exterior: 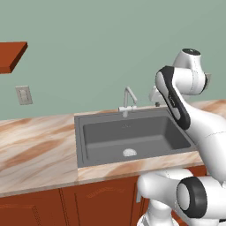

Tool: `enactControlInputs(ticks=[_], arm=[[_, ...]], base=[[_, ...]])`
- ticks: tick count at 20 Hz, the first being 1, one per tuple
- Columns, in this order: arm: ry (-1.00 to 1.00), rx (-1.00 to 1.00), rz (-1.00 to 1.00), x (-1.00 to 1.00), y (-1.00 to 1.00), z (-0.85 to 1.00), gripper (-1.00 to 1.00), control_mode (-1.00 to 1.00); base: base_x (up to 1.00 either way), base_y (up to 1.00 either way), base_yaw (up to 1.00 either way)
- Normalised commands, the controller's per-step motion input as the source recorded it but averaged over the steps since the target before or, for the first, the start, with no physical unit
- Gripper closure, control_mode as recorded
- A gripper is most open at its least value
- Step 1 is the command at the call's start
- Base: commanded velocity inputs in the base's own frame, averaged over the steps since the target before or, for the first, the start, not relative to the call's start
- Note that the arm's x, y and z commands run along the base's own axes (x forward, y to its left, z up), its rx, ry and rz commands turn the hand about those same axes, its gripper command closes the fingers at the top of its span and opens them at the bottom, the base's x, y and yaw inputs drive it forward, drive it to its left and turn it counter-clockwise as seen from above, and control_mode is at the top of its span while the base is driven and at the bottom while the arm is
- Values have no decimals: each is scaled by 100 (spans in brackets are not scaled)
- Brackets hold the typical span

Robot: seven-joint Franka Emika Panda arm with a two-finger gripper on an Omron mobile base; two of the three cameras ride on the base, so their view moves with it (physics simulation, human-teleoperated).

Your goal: Soak the sponge with water for a few seconds and then drop it inside the sink.

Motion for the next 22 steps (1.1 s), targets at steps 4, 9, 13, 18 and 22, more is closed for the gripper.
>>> enactControlInputs(ticks=[4, 9, 13, 18, 22], arm=[[0, 0, 0, 0, -14, 0, -100, -100], [-1, 0, 0, 0, -8, 0, -100, -100], [-9, 0, 1, 0, -5, 0, -100, -100], [-17, 1, 3, 0, -9, 0, -100, -100], [-20, 2, 2, 0, -11, 0, -100, -100]], base=[[0, 0, 0], [0, 0, 0], [0, 0, 0], [0, 0, 0], [0, 0, 0]])
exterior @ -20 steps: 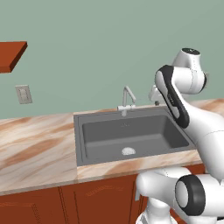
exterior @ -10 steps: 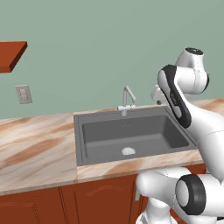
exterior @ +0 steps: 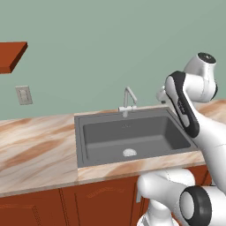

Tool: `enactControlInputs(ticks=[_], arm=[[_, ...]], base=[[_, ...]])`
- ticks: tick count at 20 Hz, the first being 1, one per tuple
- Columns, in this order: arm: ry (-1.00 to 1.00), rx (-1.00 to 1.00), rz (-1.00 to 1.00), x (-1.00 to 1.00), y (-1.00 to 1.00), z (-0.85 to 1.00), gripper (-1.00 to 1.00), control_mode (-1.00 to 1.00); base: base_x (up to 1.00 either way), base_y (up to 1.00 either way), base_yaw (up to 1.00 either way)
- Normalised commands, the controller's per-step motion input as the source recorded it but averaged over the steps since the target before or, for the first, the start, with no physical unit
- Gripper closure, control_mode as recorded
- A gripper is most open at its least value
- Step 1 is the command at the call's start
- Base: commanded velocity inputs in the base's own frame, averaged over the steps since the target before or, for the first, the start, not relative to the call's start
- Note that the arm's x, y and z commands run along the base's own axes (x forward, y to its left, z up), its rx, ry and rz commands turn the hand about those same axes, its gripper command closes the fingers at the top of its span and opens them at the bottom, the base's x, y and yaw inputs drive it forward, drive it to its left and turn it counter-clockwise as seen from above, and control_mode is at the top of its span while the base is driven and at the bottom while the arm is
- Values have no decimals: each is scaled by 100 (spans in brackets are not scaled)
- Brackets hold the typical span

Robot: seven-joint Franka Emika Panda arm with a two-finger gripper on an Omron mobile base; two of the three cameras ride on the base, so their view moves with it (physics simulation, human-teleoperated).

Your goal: Soak the sponge with water for a few seconds and then drop it inside the sink.

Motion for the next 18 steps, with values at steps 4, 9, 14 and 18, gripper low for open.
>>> enactControlInputs(ticks=[4, 9, 14, 18], arm=[[-9, 2, 2, 0, -6, 0, -100, -100], [-6, 1, 4, 11, 0, 0, -100, -100], [-7, 0, 4, 28, 0, 0, -100, -100], [-9, 2, 7, 34, 0, -6, -100, -100]], base=[[0, 0, 0], [0, 0, 0], [0, 0, 0], [0, 0, 0]])
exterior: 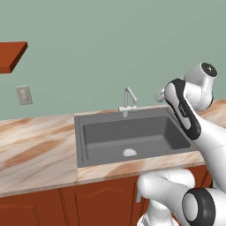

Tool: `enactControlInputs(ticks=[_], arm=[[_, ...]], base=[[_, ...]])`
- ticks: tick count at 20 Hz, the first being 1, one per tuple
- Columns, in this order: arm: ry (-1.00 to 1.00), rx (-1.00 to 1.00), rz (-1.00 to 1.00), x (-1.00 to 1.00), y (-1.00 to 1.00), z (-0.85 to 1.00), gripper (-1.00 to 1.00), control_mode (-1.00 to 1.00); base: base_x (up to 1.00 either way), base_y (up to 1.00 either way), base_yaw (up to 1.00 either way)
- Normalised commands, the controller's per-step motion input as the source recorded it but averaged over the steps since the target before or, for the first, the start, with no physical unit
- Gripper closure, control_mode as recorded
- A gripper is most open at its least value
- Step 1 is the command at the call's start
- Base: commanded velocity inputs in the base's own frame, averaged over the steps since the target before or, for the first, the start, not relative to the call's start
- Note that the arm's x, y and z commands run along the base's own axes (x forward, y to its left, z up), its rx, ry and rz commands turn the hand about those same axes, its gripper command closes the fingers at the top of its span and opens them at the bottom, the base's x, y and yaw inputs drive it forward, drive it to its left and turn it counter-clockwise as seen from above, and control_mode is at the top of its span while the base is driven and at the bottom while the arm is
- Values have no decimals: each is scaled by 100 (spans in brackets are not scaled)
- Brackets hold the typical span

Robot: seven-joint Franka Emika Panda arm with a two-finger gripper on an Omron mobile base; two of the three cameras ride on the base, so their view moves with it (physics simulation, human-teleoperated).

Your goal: Soak the sponge with water for a few seconds and then drop it inside the sink.

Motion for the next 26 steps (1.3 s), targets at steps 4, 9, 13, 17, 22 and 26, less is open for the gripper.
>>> enactControlInputs(ticks=[4, 9, 13, 17, 22, 26], arm=[[-5, 2, 7, 33, 0, -10, -100, -100], [-2, 2, 5, 44, 0, -20, -100, -100], [-2, 3, 5, 39, -3, -24, -100, -100], [-1, 3, 3, 37, -8, -24, -100, -100], [0, 2, 1, 33, -10, -17, -100, -100], [0, 0, 0, 37, -6, -19, -100, -100]], base=[[0, 0, 0], [0, 0, 0], [0, 0, 0], [0, 0, 0], [0, 0, 0], [0, 0, 0]])
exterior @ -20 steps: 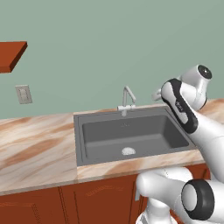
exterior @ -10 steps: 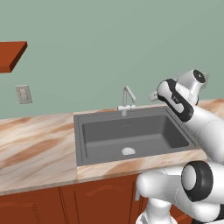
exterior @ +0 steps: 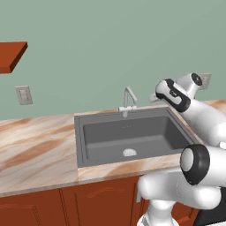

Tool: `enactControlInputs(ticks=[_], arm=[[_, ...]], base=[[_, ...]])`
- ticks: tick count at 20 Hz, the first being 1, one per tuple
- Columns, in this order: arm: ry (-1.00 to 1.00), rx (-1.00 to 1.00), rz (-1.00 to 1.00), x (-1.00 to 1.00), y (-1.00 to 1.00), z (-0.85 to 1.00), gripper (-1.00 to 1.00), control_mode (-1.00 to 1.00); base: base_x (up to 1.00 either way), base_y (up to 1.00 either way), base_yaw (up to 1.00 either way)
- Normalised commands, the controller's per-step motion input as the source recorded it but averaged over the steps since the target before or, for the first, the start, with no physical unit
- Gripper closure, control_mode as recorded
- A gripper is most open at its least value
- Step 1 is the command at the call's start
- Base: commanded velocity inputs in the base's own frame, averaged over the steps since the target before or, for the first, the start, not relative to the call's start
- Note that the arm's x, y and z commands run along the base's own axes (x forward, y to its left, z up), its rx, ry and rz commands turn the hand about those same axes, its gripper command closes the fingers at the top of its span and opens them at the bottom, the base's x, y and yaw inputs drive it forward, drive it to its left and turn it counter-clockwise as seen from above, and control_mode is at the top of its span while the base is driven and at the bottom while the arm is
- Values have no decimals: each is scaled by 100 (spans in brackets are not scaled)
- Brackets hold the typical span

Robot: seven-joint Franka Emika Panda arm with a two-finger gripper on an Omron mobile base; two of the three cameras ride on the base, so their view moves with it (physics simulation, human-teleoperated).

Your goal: Soak the sponge with water for a few seconds and then drop it inside the sink.

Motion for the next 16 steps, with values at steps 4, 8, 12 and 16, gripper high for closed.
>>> enactControlInputs(ticks=[4, 8, 12, 16], arm=[[-1, 0, 0, 40, -5, -20, -100, -100], [-3, 0, 1, 31, -5, -13, -100, -100], [-3, 0, 0, 26, -3, -9, -100, -100], [-3, 0, 0, 18, -9, -4, -100, -100]], base=[[0, 0, 0], [0, 0, 0], [0, 0, 0], [0, 0, 0]])
